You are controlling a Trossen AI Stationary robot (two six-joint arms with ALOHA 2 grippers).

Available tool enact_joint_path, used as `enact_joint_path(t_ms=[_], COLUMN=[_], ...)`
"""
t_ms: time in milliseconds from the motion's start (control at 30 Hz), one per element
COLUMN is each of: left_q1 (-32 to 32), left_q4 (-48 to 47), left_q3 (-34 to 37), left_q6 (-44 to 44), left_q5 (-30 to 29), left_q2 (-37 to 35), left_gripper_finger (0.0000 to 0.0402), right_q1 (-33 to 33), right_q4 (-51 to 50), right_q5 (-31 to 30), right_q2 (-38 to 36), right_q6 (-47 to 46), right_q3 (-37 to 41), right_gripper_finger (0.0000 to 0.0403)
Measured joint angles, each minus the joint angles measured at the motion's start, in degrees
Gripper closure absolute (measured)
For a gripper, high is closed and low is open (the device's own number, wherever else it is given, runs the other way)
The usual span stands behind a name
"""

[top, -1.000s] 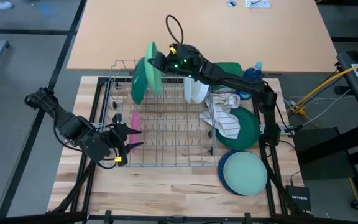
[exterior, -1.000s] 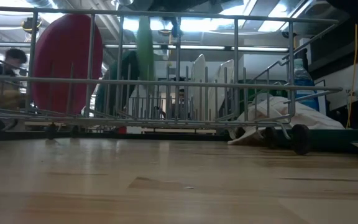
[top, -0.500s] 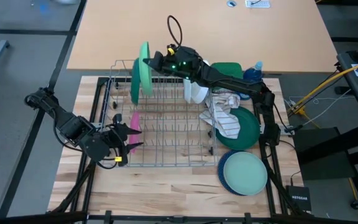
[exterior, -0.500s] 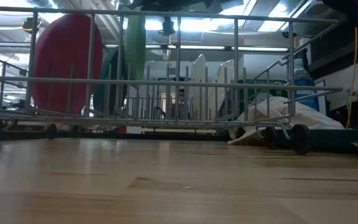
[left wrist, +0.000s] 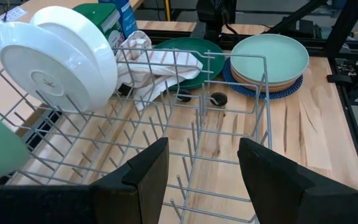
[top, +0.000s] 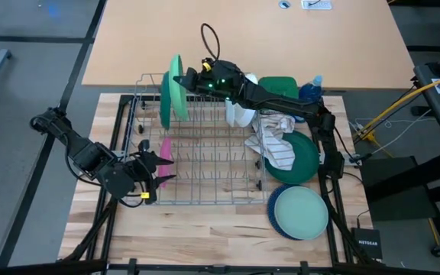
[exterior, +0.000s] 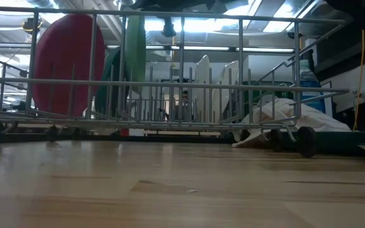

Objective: Sort dishes
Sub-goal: Put the light green plate in the dish rack

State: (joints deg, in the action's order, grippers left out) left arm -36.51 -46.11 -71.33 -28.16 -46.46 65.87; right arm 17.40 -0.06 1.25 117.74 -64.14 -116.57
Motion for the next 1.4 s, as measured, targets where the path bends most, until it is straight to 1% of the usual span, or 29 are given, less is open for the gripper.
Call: enact_joint_path(t_ms=[133, 400, 633, 967, 1100, 1300, 1400], left_q1=[0.00, 0.00, 0.00, 0.00, 0.00, 0.00, 0.00], left_q4=[0.01, -0.03, -0.06, -0.07, -0.06, -0.08, -0.06], left_q3=[-0.01, -0.02, 0.00, 0.00, -0.01, -0.01, 0.00], left_q6=[-0.52, -0.49, -0.39, -0.39, -0.39, -0.39, -0.39], left_q5=[0.00, 0.02, 0.02, 0.02, 0.02, 0.02, 0.02], left_q2=[-0.02, -0.02, -0.02, -0.02, -0.02, -0.02, -0.02], left_gripper_finger=[0.0218, 0.0218, 0.0218, 0.0218, 0.0218, 0.0218, 0.0218], right_q1=[-0.19, -0.12, -0.15, -0.19, -0.19, -0.12, -0.02], right_q4=[0.24, -1.32, -5.64, -7.50, -9.63, -12.45, -14.36], right_q5=[-0.61, -1.23, -2.90, -4.54, -4.70, -3.75, -3.76], right_q2=[1.18, 1.26, 0.99, 0.98, 0.98, 1.28, 1.28], right_q6=[-0.45, -0.77, -0.23, 1.14, 2.04, 7.13, 7.65], right_q3=[0.00, 0.00, -0.11, -0.11, -0.11, 0.09, 0.09], right_gripper_finger=[0.0391, 0.0391, 0.0391, 0.0391, 0.0379, 0.0356, 0.0348])
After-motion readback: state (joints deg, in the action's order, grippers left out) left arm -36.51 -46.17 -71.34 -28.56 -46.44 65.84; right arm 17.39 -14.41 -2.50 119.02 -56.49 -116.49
